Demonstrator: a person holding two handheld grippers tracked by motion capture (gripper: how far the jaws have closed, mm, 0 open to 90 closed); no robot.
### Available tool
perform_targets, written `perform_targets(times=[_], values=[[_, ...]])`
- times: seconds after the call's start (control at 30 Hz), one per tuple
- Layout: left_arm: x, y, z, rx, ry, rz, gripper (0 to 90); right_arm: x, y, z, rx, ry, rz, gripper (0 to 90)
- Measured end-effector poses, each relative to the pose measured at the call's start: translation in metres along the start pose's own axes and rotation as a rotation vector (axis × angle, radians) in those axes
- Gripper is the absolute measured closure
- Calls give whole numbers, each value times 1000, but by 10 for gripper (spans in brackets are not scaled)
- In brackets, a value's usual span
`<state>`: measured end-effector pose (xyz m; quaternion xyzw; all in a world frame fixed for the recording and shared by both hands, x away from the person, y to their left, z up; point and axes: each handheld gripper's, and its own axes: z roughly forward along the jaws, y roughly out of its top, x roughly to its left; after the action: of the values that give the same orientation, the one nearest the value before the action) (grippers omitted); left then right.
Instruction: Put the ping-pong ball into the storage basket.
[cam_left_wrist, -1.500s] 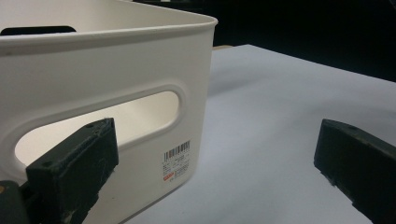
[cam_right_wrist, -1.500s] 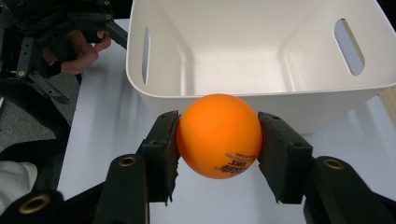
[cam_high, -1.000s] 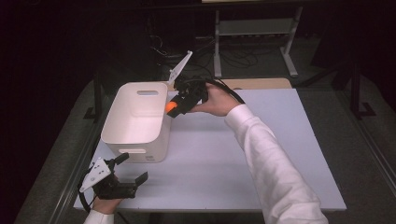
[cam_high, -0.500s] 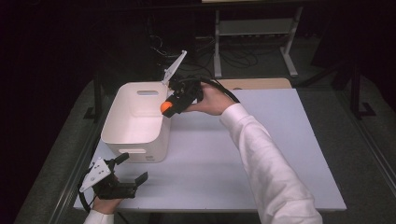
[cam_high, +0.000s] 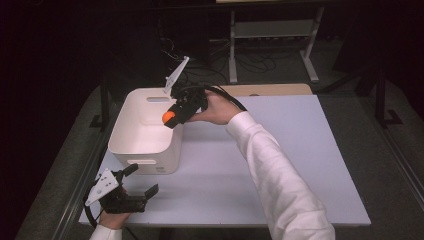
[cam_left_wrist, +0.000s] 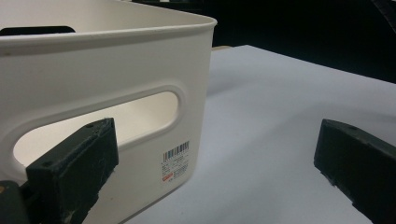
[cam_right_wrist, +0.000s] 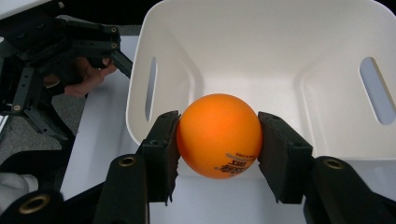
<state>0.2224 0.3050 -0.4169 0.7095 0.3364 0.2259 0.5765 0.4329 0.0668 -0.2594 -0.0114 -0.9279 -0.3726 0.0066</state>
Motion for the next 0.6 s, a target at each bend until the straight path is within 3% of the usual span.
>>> perform_targets(times=[0.6], values=[[0, 0, -1, 13, -2, 8, 0, 1, 12, 12, -13, 27, -9, 494]])
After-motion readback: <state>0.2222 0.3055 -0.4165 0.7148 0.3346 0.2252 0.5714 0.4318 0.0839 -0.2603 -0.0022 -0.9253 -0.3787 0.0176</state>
